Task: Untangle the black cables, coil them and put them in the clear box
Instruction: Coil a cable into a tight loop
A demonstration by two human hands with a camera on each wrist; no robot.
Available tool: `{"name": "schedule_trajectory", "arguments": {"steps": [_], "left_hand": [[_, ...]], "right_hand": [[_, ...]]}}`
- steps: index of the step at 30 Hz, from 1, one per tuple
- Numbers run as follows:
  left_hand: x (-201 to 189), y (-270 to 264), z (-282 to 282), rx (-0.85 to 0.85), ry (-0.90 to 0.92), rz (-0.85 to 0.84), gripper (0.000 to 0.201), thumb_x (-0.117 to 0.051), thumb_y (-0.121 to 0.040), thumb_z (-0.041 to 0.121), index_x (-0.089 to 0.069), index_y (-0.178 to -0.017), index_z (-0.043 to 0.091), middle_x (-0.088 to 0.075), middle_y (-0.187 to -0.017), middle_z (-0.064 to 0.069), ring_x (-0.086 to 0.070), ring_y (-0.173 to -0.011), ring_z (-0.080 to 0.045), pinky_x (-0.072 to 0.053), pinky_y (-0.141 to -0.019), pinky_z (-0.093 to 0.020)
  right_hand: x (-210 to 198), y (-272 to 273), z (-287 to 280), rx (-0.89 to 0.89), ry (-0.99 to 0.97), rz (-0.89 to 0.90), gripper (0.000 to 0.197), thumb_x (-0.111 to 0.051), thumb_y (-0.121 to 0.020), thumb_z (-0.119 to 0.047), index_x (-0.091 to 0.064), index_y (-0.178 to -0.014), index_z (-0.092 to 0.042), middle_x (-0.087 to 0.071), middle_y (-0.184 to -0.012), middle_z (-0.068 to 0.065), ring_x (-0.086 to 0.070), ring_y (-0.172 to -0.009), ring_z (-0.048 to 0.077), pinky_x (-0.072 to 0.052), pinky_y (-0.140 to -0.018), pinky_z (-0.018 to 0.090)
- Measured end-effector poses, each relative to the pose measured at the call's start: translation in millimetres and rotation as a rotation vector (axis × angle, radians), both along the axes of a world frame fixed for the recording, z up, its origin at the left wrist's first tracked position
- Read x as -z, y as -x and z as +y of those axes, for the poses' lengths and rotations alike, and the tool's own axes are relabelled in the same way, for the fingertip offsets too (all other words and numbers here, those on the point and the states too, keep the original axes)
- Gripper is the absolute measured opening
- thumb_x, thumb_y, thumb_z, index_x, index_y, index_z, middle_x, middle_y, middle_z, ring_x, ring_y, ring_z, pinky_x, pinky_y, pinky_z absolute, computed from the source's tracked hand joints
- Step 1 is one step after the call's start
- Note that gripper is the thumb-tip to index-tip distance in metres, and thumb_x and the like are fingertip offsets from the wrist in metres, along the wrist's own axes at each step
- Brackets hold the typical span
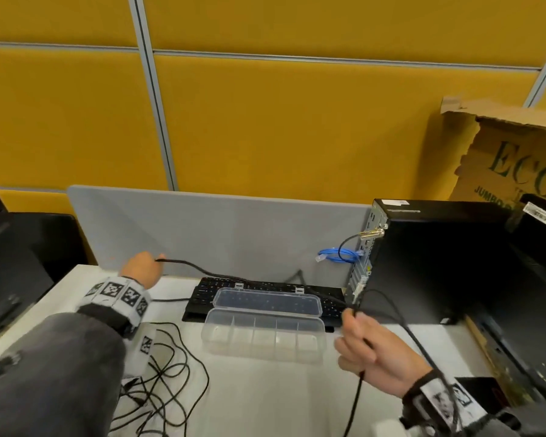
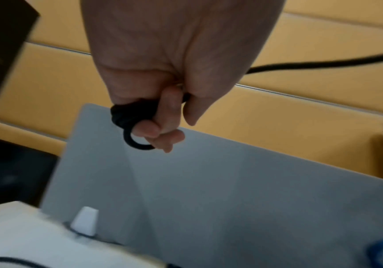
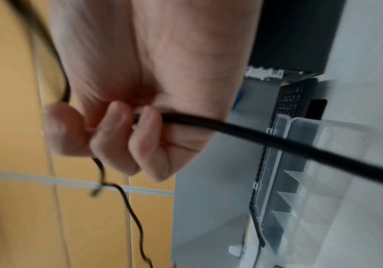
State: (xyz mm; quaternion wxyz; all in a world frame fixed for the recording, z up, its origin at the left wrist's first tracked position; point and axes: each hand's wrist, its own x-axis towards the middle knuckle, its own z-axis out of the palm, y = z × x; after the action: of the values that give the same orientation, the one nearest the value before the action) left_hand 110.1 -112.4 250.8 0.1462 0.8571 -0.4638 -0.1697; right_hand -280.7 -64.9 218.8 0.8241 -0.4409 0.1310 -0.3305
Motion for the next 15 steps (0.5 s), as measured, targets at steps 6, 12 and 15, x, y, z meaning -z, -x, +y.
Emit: {"name": "schedule_trajectory", "arguments": {"steps": [6,12,15], "left_hand": [[-10,-61,26,-0.232,0.022,-0.064,0.031,-0.037,-0.098,0.007,-0.057,-0.106,-0.016,-0.057,-0.114,-0.032,-0.053,-0.109,-0.041,-0.039,-0.091,-0.044],[5,-125,31,-0.432,0.086,0.011,0.039,-0.041,-0.098,0.015,-0.056,-0.091,-0.021,-0.056,-0.097,-0.039,-0.052,-0.096,-0.049,-0.038,-0.087,-0.05],[2,-139,29,-0.43,0.102,0.008,0.032,-0.04,-0.096,0.007,-0.056,-0.099,-0.021,-0.056,-0.094,-0.039,-0.053,-0.094,-0.05,-0.039,-0.084,-0.051]], "right_hand": [[7,80,-19,0.396,-0.044,-0.215,0.059,-0.001,-0.103,-0.038,-0.046,-0.095,-0.002,-0.034,-0.067,0.01,-0.029,-0.062,0.021,-0.026,-0.063,0.031],[10,118,-13,0.836,-0.031,0.832,0.045,-0.044,-0.091,-0.043,-0.043,-0.06,-0.011,-0.03,-0.045,0.0,-0.023,-0.035,0.011,-0.021,-0.039,0.023],[22,125,-12,0.802,0.0,1.194,0.049,-0.042,-0.098,-0.033,-0.046,-0.055,-0.011,-0.041,-0.045,0.0,-0.037,-0.04,0.013,-0.042,-0.045,0.025]]}}
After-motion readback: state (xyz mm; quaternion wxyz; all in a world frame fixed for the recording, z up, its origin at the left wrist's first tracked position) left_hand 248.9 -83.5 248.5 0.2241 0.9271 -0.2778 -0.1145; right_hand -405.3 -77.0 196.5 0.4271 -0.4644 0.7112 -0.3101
